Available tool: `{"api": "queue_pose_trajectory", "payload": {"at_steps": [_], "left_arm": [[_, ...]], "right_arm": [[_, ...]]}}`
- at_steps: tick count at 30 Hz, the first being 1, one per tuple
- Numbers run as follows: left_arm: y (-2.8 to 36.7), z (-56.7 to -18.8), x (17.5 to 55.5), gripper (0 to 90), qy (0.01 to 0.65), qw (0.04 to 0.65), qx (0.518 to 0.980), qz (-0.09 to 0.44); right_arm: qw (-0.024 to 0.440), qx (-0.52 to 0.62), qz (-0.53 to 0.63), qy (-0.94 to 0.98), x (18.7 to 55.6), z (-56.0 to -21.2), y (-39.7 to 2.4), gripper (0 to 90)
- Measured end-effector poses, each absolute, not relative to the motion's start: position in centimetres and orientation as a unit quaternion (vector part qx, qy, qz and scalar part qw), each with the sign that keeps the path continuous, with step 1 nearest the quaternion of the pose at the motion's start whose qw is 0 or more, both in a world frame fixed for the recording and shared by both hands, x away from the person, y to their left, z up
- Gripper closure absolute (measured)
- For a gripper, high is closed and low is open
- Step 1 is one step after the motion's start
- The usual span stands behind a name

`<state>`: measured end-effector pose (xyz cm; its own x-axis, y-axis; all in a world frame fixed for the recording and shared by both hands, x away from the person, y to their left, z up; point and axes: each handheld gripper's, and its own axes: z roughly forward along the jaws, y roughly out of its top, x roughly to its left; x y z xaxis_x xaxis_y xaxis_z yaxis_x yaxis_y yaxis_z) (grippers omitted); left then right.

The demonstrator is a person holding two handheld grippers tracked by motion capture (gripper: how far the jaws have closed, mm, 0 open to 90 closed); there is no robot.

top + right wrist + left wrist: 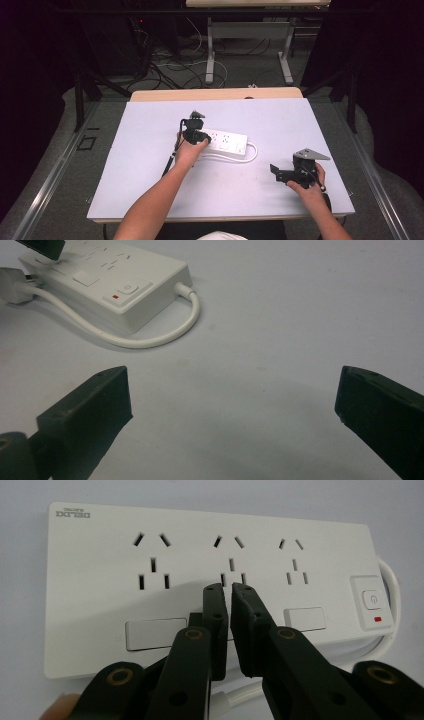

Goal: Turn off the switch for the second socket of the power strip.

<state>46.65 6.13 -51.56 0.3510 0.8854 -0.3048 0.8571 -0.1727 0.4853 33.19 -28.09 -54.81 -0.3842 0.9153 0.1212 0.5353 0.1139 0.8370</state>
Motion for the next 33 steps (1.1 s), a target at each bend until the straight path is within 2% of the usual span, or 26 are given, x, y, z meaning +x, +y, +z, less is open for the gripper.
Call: {"api": "queue_pose_trajectory", "payload": {"at_steps": [33], "left_arm": [[6.08,-51.71,46.63,88.3,0.565,0.292,0.771,0.029]], "right_arm": [[0.221,0.503,0.428,0.717,33.29,-54.88,-27.93,1.0]]}}
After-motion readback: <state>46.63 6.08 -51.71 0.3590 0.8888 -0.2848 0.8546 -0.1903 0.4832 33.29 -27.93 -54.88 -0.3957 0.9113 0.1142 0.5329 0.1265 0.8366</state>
